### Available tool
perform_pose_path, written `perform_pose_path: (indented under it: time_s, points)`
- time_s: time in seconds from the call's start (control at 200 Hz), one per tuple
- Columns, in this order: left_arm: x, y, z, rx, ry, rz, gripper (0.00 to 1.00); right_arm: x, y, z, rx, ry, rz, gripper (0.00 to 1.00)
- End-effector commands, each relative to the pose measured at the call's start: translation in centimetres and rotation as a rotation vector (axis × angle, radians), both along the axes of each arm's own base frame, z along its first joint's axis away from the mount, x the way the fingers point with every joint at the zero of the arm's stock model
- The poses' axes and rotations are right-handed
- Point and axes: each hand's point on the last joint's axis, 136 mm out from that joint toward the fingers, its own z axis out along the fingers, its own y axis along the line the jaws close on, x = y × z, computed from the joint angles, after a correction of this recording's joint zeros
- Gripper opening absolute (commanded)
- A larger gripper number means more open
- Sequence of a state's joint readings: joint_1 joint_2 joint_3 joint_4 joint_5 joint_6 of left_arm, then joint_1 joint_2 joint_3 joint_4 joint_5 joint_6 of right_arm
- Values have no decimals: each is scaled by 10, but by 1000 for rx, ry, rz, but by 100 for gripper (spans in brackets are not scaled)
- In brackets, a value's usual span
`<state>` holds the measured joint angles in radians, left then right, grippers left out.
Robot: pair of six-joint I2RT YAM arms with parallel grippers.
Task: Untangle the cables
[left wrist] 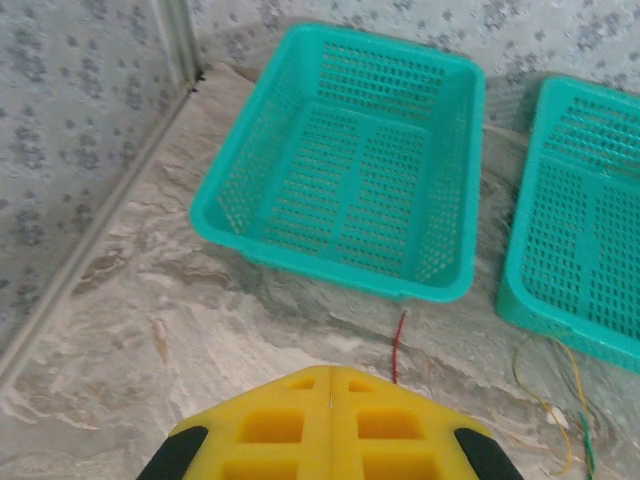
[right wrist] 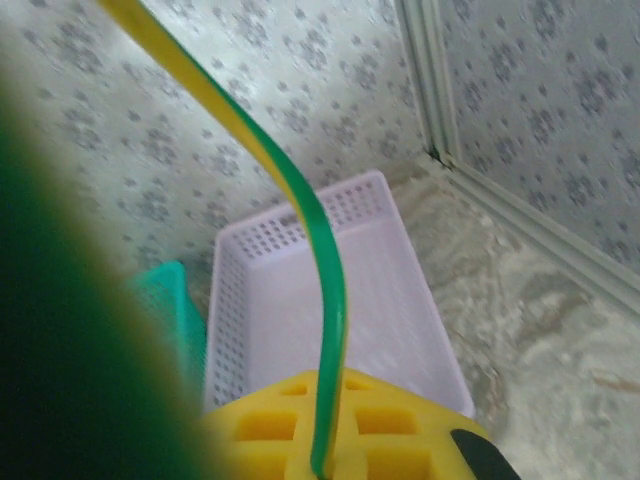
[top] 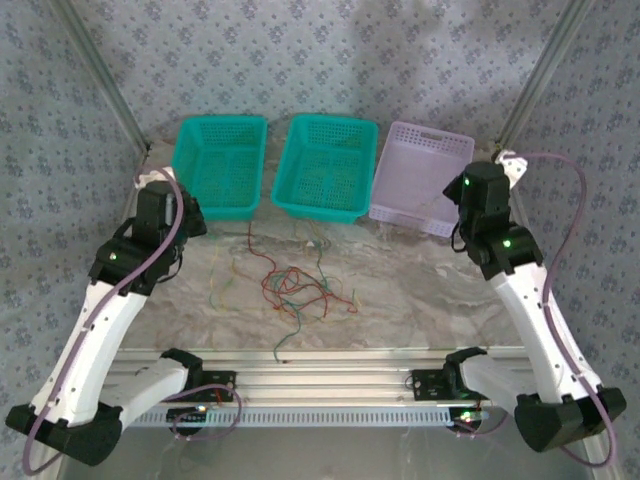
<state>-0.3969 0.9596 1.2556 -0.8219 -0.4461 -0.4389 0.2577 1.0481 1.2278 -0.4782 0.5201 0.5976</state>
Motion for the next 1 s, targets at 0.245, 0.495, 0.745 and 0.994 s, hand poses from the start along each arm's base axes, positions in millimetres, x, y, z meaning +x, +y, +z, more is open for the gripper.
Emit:
perform_pose_path:
  time_s: [0.245,0.495,0.745,0.994]
  points:
    - [15,-44,17,-73,-61,-135,0,72,12,27,-52,38,65,0]
    - [21,-81,29,-90,-100,-267,0,142,-10,-45,-107,230,7,0]
    - [25,-118,38,-89,-111,-395,0,191,-22,-116,-162,368,-23,0]
    - [24,-123,32,-82,-115,-401,0,208,-11,-201,-167,560,19,0]
